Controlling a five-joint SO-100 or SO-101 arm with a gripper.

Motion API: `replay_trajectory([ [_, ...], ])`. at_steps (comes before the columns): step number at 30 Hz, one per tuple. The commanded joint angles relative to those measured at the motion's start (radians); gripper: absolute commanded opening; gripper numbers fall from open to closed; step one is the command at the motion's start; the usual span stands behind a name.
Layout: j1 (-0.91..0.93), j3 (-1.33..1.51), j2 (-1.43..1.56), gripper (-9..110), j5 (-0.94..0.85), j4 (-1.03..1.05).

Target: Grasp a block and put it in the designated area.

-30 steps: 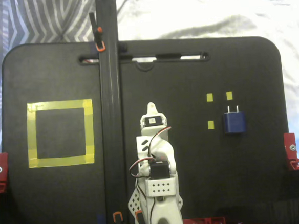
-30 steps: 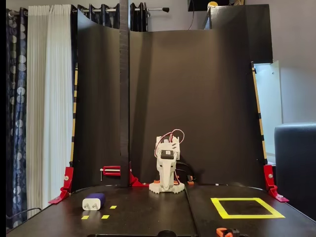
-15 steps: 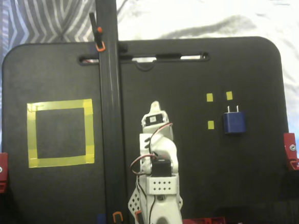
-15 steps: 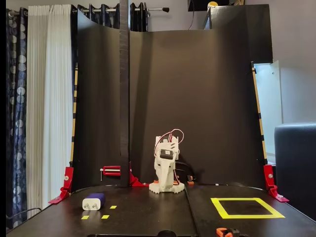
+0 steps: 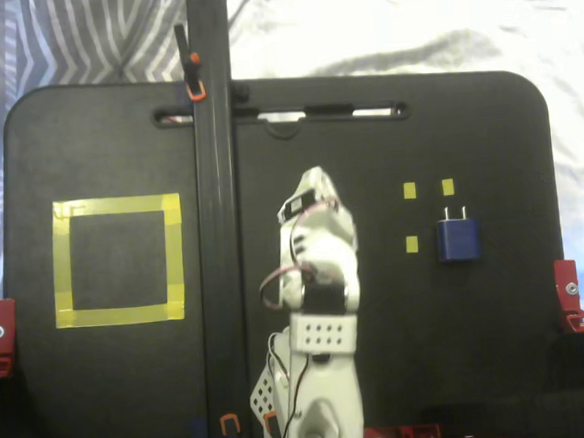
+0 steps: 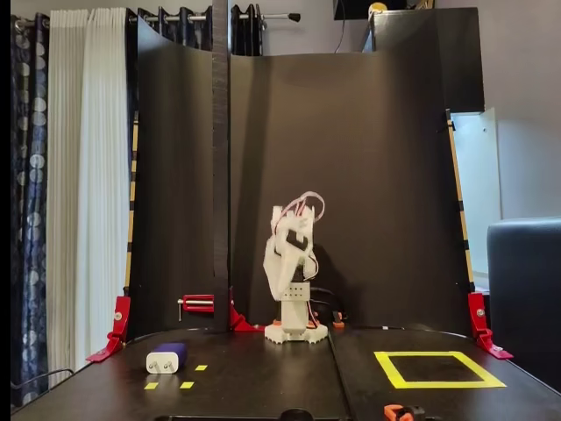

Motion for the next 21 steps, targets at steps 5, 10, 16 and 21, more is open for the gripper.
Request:
replay_trajectory([
  [5, 0.035, -0.262, -0.17, 1, -0.259, 0.221],
  [10, 0.087, -0.422, -0.298, 1, -0.511, 0.46],
  [16, 0.21, -0.592, -0.451, 1, -0.822, 0.693],
  [21, 0.319, -0.667, -0.578, 1, -1.022, 0.752],
])
